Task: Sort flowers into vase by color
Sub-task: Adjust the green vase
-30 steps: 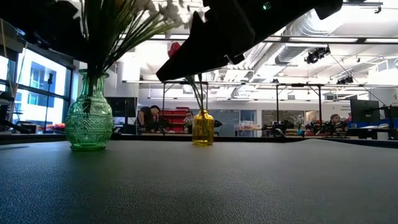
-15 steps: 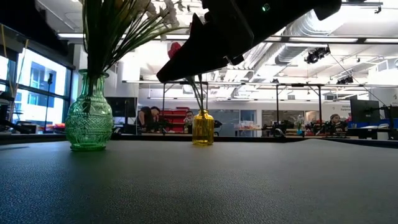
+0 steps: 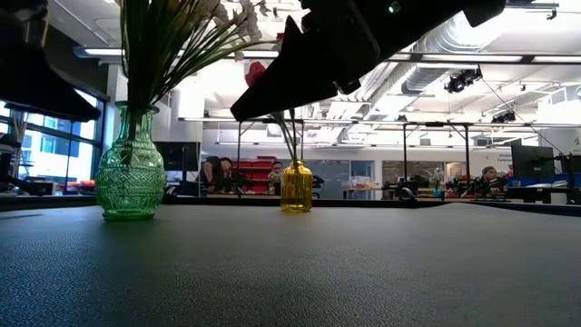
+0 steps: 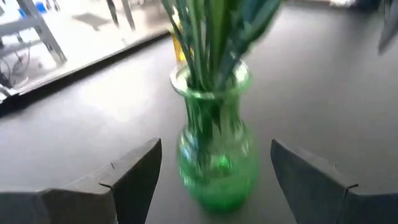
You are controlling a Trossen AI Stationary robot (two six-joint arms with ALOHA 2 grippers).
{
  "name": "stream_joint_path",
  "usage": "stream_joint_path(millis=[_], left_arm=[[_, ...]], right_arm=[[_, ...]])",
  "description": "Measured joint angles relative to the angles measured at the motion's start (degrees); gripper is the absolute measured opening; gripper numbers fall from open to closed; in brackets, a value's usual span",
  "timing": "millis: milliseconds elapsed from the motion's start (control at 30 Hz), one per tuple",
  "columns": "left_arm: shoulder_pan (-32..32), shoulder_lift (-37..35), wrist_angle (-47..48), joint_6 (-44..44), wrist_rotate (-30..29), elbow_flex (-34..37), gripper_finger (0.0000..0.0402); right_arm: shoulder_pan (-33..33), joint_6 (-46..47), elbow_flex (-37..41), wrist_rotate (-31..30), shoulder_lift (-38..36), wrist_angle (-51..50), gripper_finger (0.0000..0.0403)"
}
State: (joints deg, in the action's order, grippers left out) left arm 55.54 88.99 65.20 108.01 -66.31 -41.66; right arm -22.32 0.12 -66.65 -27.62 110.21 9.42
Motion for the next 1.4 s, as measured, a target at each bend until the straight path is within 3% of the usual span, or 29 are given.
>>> stream_joint_path(millis=[133, 333, 500, 833, 1000, 1267, 1400], left_arm=[[-1.9, 3.1, -1.8, 7.2, -8.1, 2.7, 0.029], [-7.2, 6.5, -6.2, 4.3, -15.3, 3.1, 0.0289], [-11.2, 8.7, -8.1, 3.4, -15.1, 3.2, 0.0289], [-11.7, 9.0, -10.4, 3.3, -15.9, 3.2, 0.0275], [-11.6, 9.0, -11.3, 3.2, -16.2, 3.2, 0.0235], [-9.9, 8.2, -11.1, 2.3, -12.8, 2.9, 0.0127], [-9.0, 6.5, -8.9, -0.5, -8.4, 1.4, 0.0125]], right_arm=[[0.0, 0.0, 0.0, 0.0, 0.0, -0.1, 0.0259], [0.0, 0.0, 0.0, 0.0, 0.0, 0.8, 0.0259], [0.1, 1.2, 0.0, 0.8, 0.0, 1.1, 0.0259], [0.0, 3.0, 0.0, 1.2, 0.0, 0.8, 0.0259], [0.0, 3.1, 0.0, 1.2, 0.0, 0.8, 0.0259], [0.0, 4.4, 0.0, 1.2, 0.0, 0.7, 0.0259], [-0.6, 5.5, 0.0, 1.2, -0.1, -0.1, 0.0259]])
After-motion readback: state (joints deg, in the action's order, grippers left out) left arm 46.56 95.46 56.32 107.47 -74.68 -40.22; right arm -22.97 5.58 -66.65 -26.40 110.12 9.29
